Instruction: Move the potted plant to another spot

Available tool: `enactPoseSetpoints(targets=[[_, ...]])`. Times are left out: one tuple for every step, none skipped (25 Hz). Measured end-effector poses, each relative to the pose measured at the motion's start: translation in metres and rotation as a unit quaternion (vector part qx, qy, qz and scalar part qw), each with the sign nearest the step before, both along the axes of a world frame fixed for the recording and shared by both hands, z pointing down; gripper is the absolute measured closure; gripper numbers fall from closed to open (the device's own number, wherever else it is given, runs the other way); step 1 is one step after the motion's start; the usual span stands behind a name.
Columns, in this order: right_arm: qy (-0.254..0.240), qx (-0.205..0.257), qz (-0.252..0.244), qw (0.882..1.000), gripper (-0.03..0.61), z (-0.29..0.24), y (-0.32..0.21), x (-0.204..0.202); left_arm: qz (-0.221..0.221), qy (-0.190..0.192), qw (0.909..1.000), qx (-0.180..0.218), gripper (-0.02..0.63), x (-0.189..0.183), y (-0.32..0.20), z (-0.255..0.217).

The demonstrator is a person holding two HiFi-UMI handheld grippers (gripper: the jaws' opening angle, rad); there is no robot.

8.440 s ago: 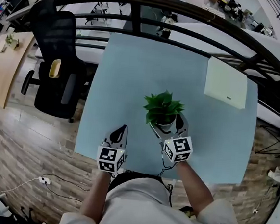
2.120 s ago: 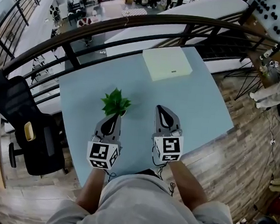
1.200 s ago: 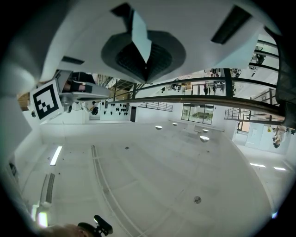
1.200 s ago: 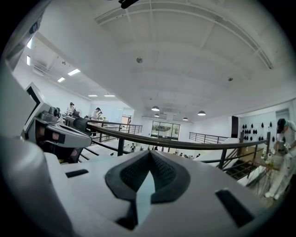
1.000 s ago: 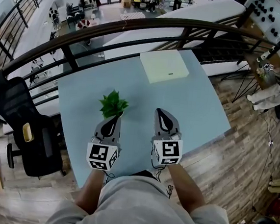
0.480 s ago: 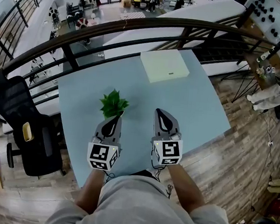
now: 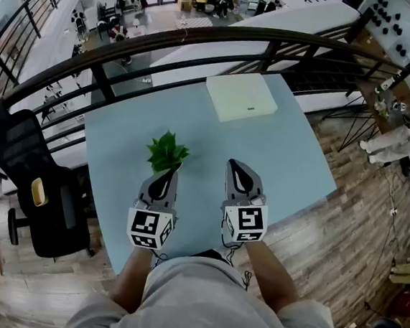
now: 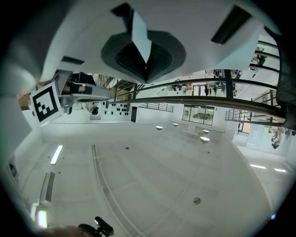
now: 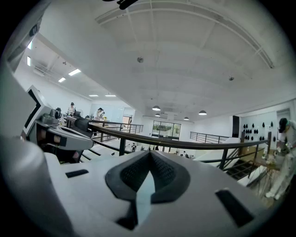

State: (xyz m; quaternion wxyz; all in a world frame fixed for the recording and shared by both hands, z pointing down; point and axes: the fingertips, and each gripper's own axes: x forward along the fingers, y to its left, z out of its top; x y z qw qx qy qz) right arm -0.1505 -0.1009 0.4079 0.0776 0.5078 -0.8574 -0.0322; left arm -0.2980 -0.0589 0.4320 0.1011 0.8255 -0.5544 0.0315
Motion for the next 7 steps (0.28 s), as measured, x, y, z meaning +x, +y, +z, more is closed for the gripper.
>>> enactPoseSetpoints(targets=[[0.0,0.0,0.0,1.0,0.575,-0.0009,0.0002,-0.0002,0.0,0.0,1.0,0.0,0.601,0.0002,0.0001,-0.0003],[0.0,0.0,-0.001,1.0,0.575,-0.0014,0.0005,-0.0006,0.001,0.0,1.0,0.0,0.601,0.0004,0.0001,-0.0004],[0.0,0.0,-0.001,1.0,0.576,-0.0014,0.0007,-0.0011,0.002,0.001,1.0,0.0,0.601,0.0005,0.0,-0.0003],[0.0,0.0,-0.001,1.0,0.576,-0.001,0.0008,-0.0016,0.002,0.001,1.0,0.0,0.601,0.0006,-0.0002,0.0],[0.0,0.0,-0.002,1.0,0.575,-0.0004,0.0009,-0.0022,0.003,0.001,1.0,0.001,0.601,0.0005,-0.0004,0.0003],[0.0,0.0,-0.002,1.0,0.575,0.0003,0.0009,-0.0028,0.003,0.0,1.0,0.001,0.601,0.0004,-0.0007,0.0006],[0.001,-0.001,-0.002,1.0,0.575,0.001,0.0009,-0.0034,0.004,0.0,1.0,0.001,0.601,0.0002,-0.0009,0.0009]])
